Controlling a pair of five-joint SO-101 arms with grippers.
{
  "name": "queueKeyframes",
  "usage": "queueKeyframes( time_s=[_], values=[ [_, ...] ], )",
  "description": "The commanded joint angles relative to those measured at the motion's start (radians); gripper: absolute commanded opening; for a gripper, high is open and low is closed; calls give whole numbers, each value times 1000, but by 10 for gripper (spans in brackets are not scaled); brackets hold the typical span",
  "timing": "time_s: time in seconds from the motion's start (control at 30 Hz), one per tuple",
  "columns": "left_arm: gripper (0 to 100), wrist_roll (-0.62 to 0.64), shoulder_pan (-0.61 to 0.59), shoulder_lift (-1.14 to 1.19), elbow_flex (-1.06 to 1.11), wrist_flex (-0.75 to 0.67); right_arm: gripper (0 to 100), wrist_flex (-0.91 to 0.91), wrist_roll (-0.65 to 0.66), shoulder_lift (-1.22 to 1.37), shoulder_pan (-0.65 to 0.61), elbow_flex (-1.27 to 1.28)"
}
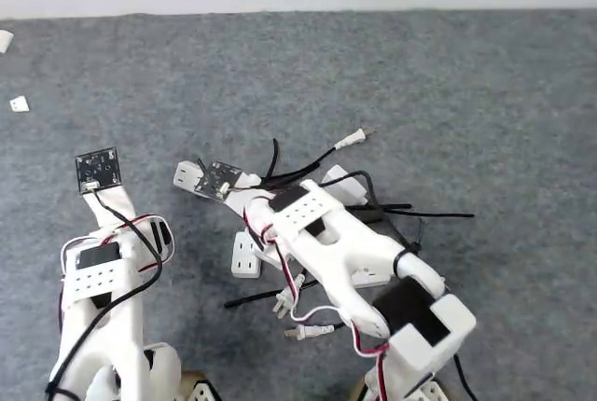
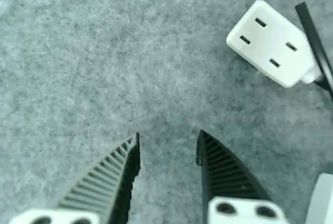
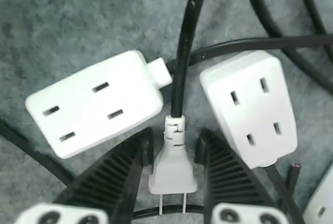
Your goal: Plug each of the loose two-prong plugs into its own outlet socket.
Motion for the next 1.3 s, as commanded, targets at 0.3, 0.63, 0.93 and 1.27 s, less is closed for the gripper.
queueKeyframes(
  time_s=[0.3, 0.63, 0.93, 1.27],
  values=[
    [171, 11, 3, 0, -48, -18, 76, 90, 3, 81, 16, -169],
    [171, 11, 5, 0, -48, -18, 43, 84, 3, 90, 2, -186],
    [168, 11, 5, 0, -48, -18, 9, 107, -71, 77, 7, -184],
    [170, 11, 5, 8, -54, -15, 9, 200, -163, -214, 7, -109]
  ],
)
